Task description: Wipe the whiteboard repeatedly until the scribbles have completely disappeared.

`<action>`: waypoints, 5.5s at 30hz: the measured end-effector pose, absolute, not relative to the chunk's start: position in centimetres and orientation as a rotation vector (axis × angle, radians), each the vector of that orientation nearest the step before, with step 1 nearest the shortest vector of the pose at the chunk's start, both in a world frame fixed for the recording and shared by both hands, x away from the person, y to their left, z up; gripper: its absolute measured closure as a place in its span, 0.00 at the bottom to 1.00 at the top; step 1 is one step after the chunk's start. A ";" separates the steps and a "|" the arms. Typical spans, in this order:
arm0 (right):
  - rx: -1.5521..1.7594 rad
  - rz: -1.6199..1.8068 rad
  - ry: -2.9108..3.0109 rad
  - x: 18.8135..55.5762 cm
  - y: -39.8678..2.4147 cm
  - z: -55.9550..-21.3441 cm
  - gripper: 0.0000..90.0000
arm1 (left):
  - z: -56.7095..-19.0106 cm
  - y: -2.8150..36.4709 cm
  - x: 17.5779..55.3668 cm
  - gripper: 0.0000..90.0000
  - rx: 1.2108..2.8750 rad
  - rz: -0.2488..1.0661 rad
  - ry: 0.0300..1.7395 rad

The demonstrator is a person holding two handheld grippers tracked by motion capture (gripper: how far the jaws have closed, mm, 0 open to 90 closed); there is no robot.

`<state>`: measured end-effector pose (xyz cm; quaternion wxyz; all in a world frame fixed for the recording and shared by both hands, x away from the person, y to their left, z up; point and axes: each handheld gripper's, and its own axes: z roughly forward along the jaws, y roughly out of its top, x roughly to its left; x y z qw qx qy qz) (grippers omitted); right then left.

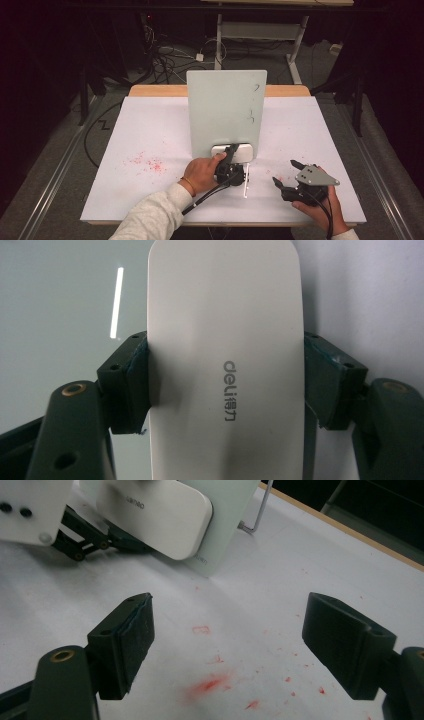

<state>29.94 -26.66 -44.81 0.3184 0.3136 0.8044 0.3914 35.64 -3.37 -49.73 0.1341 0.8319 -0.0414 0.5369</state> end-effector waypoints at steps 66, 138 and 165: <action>0.828 1.049 2.112 29.9 -26.7 -44.7 0.24 | -40.9 -5.8 38.9 0.32 2.189 1.557 0.176; 0.811 1.050 2.168 29.7 -26.3 -44.9 0.24 | -33.9 -6.5 41.3 0.32 2.080 1.493 0.390; 0.806 1.032 2.140 29.8 -26.2 -44.9 0.23 | -37.0 -0.2 38.2 0.32 2.096 1.262 0.420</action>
